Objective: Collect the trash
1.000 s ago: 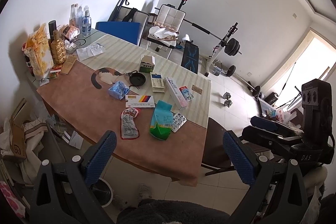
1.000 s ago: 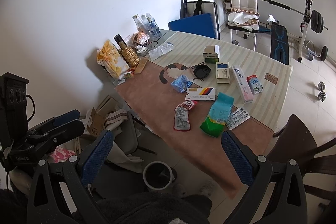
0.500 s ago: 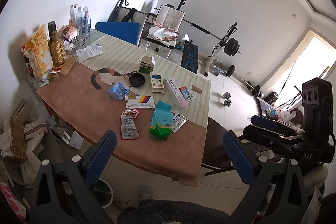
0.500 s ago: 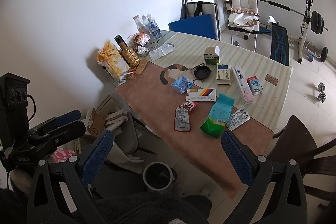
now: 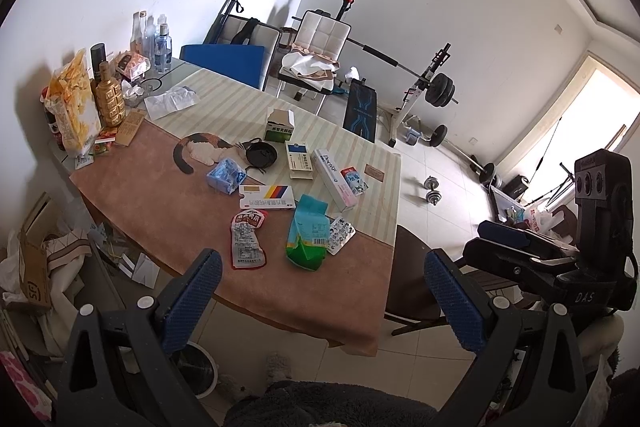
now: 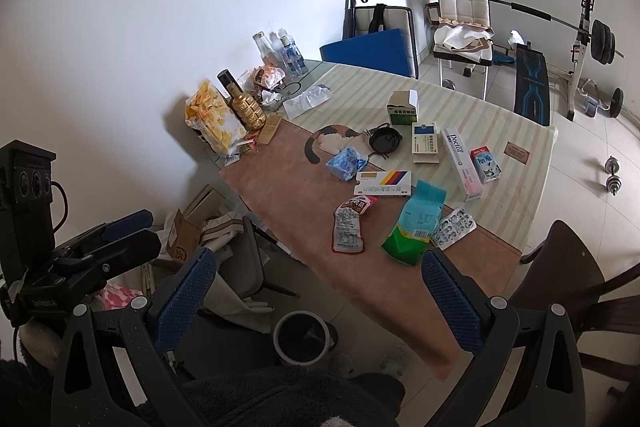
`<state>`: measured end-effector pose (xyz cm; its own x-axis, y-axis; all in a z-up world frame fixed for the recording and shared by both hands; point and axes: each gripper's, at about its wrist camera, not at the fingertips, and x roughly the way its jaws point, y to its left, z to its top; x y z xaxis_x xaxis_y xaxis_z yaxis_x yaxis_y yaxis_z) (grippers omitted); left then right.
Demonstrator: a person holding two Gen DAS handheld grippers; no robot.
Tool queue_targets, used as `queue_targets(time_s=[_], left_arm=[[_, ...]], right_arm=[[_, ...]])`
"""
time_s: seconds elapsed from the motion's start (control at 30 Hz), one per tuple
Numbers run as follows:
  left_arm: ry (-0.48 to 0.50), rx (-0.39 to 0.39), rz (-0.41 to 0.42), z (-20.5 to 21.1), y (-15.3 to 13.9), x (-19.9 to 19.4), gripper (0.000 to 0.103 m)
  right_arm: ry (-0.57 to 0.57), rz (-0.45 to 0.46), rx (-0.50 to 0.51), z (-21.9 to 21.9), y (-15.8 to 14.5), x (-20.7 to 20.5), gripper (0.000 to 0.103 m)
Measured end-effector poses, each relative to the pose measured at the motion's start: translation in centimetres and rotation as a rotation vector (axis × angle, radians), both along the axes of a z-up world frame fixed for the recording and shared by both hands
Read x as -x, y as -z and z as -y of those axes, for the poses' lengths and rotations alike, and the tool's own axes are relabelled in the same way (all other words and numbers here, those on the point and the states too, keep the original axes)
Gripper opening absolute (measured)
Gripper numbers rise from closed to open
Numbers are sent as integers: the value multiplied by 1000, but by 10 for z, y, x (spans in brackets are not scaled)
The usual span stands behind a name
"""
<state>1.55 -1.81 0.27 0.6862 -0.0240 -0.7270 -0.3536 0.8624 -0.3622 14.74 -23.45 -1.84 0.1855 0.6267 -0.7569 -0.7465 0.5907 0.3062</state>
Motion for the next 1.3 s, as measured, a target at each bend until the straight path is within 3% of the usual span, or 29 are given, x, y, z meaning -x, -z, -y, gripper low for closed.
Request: queue_targets(time_s=[0.9, 0.97, 1.1, 1.2, 1.3], left_arm=[[-8, -13, -6, 2, 1, -1, 103], [-48, -61, -31, 1, 2, -5, 103], [-188, -286, -133, -6, 26, -22, 103], [-269, -384, -229, -16, 63, -43, 103], [-319, -411, -351, -33, 110, -64, 103]], right_arm=[[18, 2, -5, 0, 0, -4, 103], [53, -4, 1, -1, 2, -10, 103], [174, 19, 57, -7, 23, -28, 103], [276, 13, 159, -20, 66, -56, 103], [356, -101, 274, -34, 121, -89, 103]])
